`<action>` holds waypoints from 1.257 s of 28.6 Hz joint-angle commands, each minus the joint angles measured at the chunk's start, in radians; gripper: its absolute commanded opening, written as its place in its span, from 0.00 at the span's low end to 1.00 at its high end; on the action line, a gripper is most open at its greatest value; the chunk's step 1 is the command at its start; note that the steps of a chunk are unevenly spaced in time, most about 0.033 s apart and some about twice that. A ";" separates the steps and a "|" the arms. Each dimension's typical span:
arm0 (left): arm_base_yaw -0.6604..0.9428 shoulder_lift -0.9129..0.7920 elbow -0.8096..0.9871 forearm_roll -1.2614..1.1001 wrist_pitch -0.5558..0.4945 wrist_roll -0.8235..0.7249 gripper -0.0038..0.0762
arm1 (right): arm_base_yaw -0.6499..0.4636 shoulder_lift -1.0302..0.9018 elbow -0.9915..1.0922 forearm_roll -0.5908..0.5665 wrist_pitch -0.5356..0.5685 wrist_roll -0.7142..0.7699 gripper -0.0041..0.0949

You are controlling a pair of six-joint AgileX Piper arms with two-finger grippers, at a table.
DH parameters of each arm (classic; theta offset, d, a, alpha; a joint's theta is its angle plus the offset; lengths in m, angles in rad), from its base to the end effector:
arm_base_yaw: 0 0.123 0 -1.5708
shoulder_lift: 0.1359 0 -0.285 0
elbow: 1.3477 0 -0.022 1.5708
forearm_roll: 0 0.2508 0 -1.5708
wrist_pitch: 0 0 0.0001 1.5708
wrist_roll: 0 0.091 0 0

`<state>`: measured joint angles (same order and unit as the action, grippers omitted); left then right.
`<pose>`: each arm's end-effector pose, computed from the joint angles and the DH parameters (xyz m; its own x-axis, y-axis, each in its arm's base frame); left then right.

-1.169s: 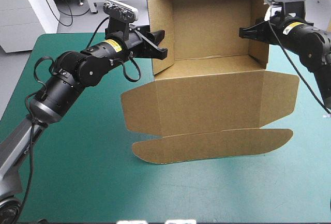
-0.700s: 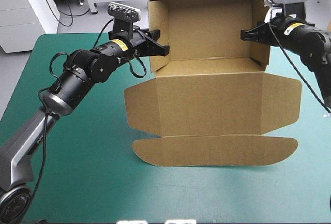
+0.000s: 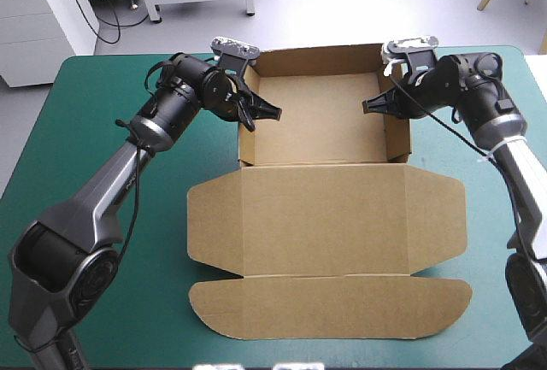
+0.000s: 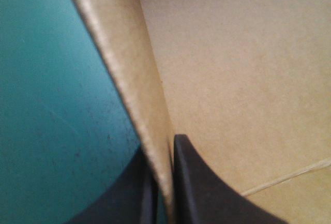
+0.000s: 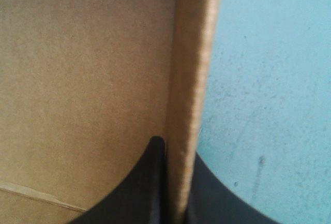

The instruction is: Fold the box

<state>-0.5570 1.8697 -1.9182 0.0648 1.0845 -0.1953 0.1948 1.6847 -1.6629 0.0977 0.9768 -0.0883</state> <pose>0.3580 -0.2168 0.3634 -0.7621 0.2815 -0.5831 0.3794 0.9239 -0.0499 0.3664 0.0798 0.3659 -0.7656 -0.1851 -0.6162 -0.2675 0.9626 0.0432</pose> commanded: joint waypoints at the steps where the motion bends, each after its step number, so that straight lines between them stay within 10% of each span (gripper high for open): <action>1: -0.036 0.000 -0.049 -0.105 0.006 0.039 0.04 | 0.051 -0.003 -0.032 0.126 0.011 -0.034 0.03; 9: -0.034 0.086 -0.049 -0.118 0.119 0.092 0.08 | 0.051 0.097 -0.032 0.114 0.143 -0.030 0.02; 16: -0.006 0.114 -0.049 -0.139 0.175 0.094 0.55 | 0.051 0.137 -0.032 0.102 0.182 -0.030 0.06; 20: 0.014 0.114 -0.049 -0.141 0.191 0.087 0.75 | 0.051 0.142 -0.032 0.093 0.178 -0.038 0.35; 26: 0.023 0.110 -0.049 -0.150 0.196 0.089 0.76 | 0.049 0.142 -0.032 0.091 0.162 -0.007 0.92; 36: 0.023 0.026 -0.049 -0.134 0.169 0.138 0.76 | 0.049 0.123 -0.034 0.086 0.132 -0.007 0.95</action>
<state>-0.5331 1.9996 -1.9350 -0.0616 1.2435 -0.0751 0.2442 1.8795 -1.6647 0.1764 1.1417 -0.0923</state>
